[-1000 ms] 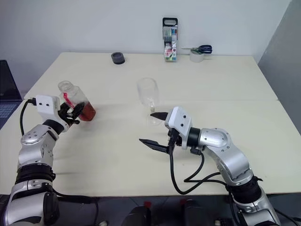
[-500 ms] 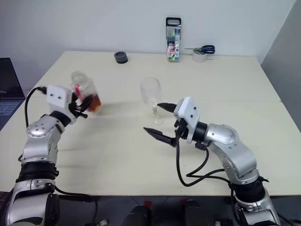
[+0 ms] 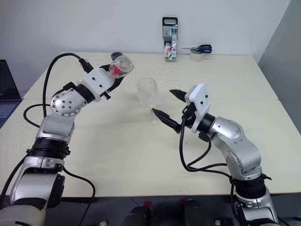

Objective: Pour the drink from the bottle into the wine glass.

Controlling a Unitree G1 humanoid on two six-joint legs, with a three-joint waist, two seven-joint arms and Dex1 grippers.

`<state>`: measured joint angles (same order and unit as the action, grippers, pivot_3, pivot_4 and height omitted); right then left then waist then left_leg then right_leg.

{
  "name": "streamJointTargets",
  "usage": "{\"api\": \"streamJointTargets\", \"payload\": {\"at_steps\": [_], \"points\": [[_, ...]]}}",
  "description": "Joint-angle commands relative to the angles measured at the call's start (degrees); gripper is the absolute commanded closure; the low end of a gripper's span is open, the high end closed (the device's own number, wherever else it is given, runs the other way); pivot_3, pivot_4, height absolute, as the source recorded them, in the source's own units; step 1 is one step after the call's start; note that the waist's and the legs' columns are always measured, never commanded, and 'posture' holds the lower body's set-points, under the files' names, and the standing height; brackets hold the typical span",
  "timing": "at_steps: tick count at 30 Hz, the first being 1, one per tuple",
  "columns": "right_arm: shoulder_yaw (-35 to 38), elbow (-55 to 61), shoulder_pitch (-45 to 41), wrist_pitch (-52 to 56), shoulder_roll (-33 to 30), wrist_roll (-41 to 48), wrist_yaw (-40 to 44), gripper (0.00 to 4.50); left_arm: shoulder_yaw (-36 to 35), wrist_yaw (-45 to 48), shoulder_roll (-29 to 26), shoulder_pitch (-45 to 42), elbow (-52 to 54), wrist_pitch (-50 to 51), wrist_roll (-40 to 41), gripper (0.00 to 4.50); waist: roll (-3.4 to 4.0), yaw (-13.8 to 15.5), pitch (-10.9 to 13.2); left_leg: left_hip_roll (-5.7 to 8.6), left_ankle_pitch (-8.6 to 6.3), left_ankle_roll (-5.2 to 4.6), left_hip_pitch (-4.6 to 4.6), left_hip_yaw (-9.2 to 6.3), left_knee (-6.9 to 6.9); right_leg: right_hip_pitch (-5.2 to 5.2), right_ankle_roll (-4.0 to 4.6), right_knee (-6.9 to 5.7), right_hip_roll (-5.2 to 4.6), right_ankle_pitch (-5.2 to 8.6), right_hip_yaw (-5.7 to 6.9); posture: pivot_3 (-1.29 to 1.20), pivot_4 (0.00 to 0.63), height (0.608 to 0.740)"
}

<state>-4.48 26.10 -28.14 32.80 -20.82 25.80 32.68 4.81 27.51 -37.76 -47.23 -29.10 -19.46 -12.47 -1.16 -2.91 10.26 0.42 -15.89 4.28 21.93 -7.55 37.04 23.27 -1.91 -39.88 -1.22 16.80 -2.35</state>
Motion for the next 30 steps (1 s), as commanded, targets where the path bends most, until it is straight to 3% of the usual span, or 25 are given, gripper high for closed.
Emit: {"api": "streamJointTargets", "payload": {"at_steps": [1, 6, 14, 30], "points": [[1.8, 0.7, -1.2, -1.3, -0.2, 1.6, 1.1, 0.00, 0.5, -2.7, -2.1, -4.0, -1.7, -6.3, -3.3, 2.82, 0.00, -0.1, 0.0, 0.00, 0.00, 0.00, 0.00, 0.00, 0.00, 0.00, 0.00, 0.00, 0.00, 0.00, 0.00, 0.00, 0.150, 0.740], [2.2, -0.9, -1.2, -2.3, -1.4, 0.2, 1.9, 0.00, 2.3, -5.1, -2.9, -7.1, -5.8, -11.8, -7.2, 2.82, -0.01, -0.2, 0.0, 0.03, 0.00, -0.01, 0.04, -0.01, 0.02, 0.00, 0.00, 0.01, -0.01, 0.00, 0.01, 0.00, 0.150, 0.740], [4.7, -1.9, 1.9, -3.6, -8.7, 2.8, 9.0, 0.00, 4.9, -9.3, -3.6, -10.7, -11.1, -18.8, -12.9, 2.82, -0.01, -0.2, 0.0, 0.04, -0.01, -0.02, 0.03, 0.00, 0.01, 0.00, 0.00, 0.01, -0.03, 0.00, 0.00, 0.00, 0.150, 0.740], [4.9, 0.3, 0.9, -1.1, -7.6, 6.2, 7.4, 0.00, 9.0, -18.8, -5.1, -15.7, -17.2, -23.2, -22.5, 2.82, -0.02, -0.3, 0.0, 0.04, -0.01, -0.02, 0.04, 0.00, 0.02, 0.00, -0.01, -0.02, -0.02, 0.00, 0.01, 0.00, 0.150, 0.740]]}}
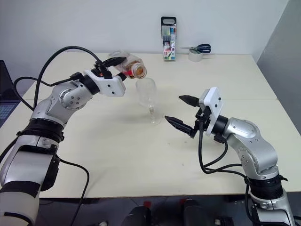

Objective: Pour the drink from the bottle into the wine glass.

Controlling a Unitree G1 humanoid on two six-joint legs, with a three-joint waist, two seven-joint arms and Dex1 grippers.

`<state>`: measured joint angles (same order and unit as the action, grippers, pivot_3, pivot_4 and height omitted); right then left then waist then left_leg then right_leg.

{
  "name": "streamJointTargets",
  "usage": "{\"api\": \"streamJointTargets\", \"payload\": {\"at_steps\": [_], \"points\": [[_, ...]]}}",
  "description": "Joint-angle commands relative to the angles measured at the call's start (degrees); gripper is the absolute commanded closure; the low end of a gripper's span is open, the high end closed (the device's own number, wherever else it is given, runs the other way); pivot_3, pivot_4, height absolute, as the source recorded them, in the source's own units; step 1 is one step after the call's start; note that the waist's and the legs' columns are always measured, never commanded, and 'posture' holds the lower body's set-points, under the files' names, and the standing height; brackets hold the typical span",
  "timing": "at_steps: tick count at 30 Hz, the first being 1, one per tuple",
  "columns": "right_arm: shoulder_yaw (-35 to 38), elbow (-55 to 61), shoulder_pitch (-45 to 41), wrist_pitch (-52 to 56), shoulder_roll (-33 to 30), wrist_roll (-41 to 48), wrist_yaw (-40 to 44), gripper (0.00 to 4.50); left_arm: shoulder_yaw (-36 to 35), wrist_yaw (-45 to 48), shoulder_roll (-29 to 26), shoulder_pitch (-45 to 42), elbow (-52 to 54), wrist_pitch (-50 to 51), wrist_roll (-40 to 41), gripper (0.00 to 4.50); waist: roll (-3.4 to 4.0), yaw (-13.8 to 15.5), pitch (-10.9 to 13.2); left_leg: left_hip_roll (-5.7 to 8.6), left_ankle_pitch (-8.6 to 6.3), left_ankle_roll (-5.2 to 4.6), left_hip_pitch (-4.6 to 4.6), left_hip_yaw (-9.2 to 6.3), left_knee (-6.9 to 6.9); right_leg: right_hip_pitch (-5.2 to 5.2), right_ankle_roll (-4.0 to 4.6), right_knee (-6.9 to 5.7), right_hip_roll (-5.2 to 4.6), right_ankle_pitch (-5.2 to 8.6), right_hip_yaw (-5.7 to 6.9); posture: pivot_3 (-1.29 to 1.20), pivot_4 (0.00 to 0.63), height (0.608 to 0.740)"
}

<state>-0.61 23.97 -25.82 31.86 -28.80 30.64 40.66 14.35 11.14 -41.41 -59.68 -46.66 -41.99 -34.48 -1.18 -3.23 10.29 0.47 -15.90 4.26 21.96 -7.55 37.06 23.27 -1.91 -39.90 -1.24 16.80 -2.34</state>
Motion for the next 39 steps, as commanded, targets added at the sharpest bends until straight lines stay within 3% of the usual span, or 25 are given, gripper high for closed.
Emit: {"api": "streamJointTargets", "payload": {"at_steps": [1, 39], "points": [[0.8, 2.5, -1.6, -0.1, 0.6, 1.3, -0.7, 0.00, -0.3, -2.9, -1.5, -3.6, -0.1, -0.7, -0.9, 2.82, -0.01, 0.0, 0.0, 0.00, 0.00, 0.00, 0.01, 0.00, 0.01, 0.00, 0.00, 0.00, 0.00, 0.00, 0.01, 0.00, 0.150, 0.740], [-0.9, 5.6, 0.6, 0.9, 3.3, 1.6, -4.2, 0.00, 7.3, -14.5, -1.7, -10.7, -9.5, -2.6, -9.6, 2.82, -0.01, 0.0, 0.0, 0.01, 0.01, 0.01, 0.02, 0.00, 0.02, 0.01, 0.00, -0.03, -0.01, 0.00, 0.01, 0.00, 0.150, 0.740]]}}
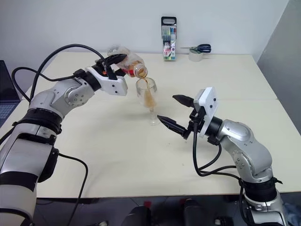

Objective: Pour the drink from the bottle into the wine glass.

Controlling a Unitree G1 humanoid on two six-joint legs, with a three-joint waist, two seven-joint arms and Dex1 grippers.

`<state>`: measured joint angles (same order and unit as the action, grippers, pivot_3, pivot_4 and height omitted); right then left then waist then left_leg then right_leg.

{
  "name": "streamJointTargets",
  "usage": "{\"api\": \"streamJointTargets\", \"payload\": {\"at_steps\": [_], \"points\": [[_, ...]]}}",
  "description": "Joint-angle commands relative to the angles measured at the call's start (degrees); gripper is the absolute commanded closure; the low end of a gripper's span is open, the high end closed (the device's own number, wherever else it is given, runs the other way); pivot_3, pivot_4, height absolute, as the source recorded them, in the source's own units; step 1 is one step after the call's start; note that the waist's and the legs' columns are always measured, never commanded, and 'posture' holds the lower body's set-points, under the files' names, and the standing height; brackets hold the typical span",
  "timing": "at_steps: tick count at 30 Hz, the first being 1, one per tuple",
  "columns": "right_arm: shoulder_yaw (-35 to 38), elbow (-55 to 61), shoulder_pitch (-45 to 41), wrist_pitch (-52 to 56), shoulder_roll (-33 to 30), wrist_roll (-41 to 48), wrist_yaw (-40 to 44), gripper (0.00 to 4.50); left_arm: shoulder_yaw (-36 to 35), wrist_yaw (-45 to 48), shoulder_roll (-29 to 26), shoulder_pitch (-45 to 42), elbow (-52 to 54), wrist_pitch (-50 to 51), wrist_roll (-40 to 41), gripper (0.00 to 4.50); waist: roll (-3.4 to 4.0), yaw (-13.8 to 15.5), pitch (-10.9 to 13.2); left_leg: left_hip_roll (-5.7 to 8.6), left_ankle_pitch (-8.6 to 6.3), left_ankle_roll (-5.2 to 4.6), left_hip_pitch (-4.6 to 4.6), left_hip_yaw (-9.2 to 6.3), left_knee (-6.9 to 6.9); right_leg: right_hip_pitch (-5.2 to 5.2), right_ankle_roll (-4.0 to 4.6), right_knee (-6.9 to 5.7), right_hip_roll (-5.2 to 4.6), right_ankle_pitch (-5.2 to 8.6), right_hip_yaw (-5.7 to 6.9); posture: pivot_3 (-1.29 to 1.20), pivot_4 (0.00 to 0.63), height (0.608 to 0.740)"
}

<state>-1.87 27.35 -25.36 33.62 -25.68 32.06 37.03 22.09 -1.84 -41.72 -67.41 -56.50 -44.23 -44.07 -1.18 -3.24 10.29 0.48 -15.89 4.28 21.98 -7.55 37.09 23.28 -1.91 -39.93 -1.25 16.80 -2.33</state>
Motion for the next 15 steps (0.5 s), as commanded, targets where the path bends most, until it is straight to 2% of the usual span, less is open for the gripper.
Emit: {"api": "streamJointTargets", "payload": {"at_steps": [1, 15], "points": [[0.3, 2.2, 0.3, -1.0, 0.2, 0.0, -0.6, 0.00, -0.3, -1.7, -1.5, -3.1, 0.3, -0.4, -0.1, 2.82, 0.00, 0.0, 0.0, 0.00, 0.00, 0.00, 0.00, 0.00, 0.00, 0.00, 0.00, 0.00, 0.00, 0.00, 0.00, 0.00, 0.150, 0.740], [-0.1, 1.7, 1.9, -3.5, 0.4, -0.2, 0.6, 0.00, 0.1, -2.6, -2.0, -4.3, -0.7, -0.9, -1.2, 2.82, 0.00, 0.0, 0.0, 0.00, 0.00, 0.00, 0.00, 0.01, 0.01, 0.00, 0.00, -0.01, 0.00, 0.00, 0.00, 0.00, 0.150, 0.740]]}}
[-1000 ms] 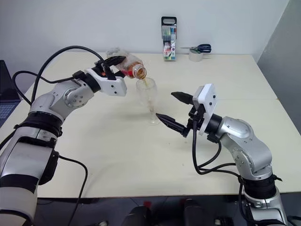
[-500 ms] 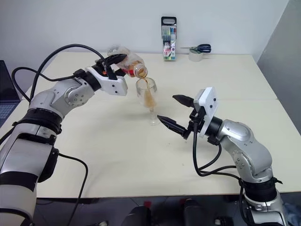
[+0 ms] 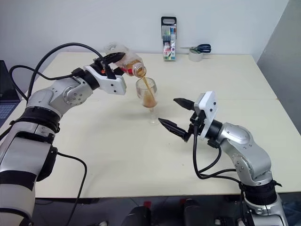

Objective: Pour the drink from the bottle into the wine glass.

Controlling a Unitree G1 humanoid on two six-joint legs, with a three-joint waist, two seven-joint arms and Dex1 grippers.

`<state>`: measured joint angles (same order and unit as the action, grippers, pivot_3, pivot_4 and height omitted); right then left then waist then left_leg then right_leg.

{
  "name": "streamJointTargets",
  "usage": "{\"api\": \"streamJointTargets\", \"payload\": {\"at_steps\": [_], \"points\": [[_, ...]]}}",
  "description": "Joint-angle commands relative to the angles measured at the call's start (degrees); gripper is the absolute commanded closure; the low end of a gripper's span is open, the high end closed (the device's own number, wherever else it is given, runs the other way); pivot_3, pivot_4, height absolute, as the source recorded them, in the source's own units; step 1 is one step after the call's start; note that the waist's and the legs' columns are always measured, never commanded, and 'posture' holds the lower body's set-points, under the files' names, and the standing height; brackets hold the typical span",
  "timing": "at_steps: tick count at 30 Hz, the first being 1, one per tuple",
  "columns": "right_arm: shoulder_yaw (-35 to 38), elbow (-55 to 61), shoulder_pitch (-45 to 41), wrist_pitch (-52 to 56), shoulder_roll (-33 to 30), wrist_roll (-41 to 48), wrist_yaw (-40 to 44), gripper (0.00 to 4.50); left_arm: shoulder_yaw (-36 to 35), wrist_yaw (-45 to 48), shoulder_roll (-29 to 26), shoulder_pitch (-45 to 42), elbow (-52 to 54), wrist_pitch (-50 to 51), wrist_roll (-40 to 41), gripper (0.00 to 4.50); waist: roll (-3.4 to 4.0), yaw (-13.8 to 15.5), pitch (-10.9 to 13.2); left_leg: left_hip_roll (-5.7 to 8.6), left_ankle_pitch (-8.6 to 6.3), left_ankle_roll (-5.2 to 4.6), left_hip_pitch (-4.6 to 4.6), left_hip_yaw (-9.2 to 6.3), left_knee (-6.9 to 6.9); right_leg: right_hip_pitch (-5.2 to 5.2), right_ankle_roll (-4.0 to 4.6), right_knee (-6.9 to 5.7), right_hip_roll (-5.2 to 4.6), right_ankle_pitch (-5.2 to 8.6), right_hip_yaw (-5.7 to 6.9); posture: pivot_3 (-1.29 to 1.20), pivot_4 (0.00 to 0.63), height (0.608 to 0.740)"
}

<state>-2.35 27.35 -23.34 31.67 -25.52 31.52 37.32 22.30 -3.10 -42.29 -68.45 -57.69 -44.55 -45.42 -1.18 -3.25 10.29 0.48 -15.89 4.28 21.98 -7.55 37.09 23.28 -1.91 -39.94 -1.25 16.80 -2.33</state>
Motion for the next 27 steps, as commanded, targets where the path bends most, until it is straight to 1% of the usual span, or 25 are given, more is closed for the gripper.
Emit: {"api": "streamJointTargets", "payload": {"at_steps": [1, 27], "points": [[0.3, 1.7, -0.2, -1.6, 0.3, 0.3, 0.3, 0.00, -0.1, -1.3, -1.4, -3.3, 0.4, -0.6, 0.1, 2.82, 0.00, 0.0, 0.0, 0.00, 0.00, 0.00, 0.00, 0.00, 0.00, 0.00, 0.00, 0.00, 0.00, 0.00, 0.00, 0.00, 0.150, 0.740], [-0.1, 1.7, -0.3, -1.4, 0.6, 0.3, 0.3, 0.00, 1.0, -2.6, -1.9, -4.6, -0.9, -1.2, -1.0, 2.82, 0.00, 0.0, 0.0, 0.01, 0.03, 0.06, 0.00, 0.00, 0.01, 0.00, 0.00, -0.02, 0.00, 0.00, 0.00, 0.00, 0.150, 0.740]]}}
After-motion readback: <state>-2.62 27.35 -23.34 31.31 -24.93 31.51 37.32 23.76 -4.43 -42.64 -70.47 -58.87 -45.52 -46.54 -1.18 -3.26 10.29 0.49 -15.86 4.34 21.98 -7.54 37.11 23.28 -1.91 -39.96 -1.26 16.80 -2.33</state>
